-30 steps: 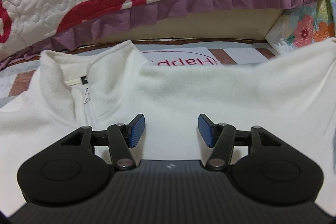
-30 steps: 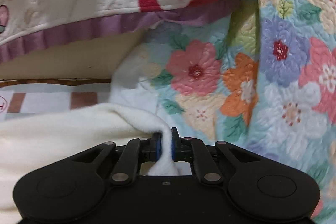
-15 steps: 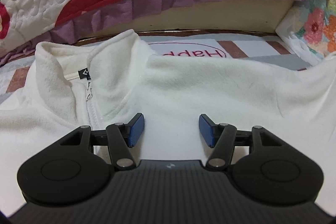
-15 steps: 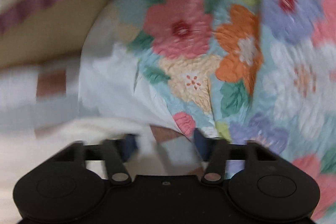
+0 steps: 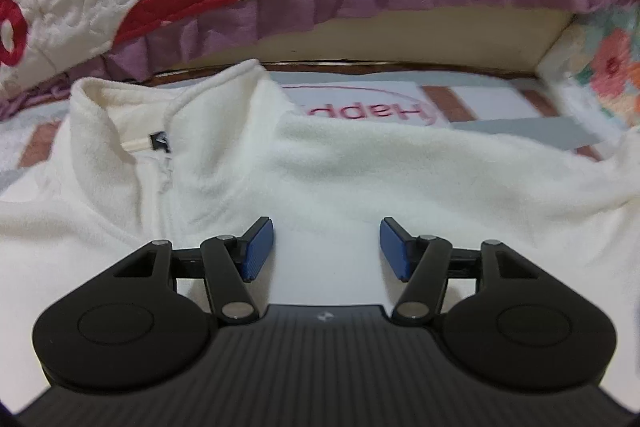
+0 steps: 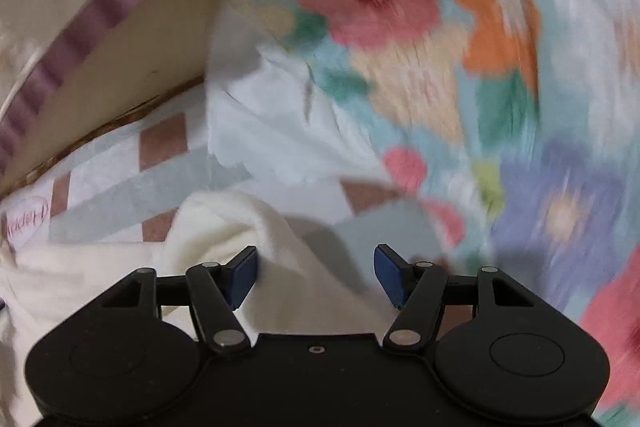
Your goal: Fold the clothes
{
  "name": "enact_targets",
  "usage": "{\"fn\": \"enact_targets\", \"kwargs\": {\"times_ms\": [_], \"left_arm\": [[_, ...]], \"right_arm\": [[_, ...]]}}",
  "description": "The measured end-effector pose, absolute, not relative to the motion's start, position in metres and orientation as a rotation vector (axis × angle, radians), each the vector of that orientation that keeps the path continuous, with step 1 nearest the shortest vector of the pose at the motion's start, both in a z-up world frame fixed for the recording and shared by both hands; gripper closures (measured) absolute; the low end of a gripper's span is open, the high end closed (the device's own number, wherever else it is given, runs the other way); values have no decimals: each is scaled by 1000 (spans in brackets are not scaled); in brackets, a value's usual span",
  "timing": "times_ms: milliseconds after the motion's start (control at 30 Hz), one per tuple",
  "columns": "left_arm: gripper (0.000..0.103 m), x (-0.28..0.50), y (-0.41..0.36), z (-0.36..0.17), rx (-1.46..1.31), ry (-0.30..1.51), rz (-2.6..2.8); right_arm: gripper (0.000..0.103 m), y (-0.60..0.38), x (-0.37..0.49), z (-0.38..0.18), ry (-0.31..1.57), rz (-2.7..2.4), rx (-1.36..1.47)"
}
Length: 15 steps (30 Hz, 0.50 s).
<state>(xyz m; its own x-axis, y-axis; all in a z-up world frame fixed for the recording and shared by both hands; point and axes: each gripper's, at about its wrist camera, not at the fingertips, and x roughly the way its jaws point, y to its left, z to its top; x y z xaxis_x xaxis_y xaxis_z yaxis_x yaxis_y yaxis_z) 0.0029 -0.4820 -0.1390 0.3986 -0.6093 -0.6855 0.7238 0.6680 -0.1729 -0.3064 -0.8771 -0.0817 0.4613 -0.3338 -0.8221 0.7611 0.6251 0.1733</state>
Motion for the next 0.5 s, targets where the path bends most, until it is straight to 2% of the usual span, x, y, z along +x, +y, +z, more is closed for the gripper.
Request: {"fn": "enact_targets", "kwargs": {"times_ms": [100,233,500], "left_arm": [[45,-13,-483,-129,105,802,-948],[45,-45,-497,-122,96,834,-1101],[45,-104,-526,-130,172,875,-1249]], "right_arm": [[35,-872,-325,-62,646,-728,579],[35,-844,-371,-78,455,-815,602],[35,-757,-393,-174,770,-808,192]]}}
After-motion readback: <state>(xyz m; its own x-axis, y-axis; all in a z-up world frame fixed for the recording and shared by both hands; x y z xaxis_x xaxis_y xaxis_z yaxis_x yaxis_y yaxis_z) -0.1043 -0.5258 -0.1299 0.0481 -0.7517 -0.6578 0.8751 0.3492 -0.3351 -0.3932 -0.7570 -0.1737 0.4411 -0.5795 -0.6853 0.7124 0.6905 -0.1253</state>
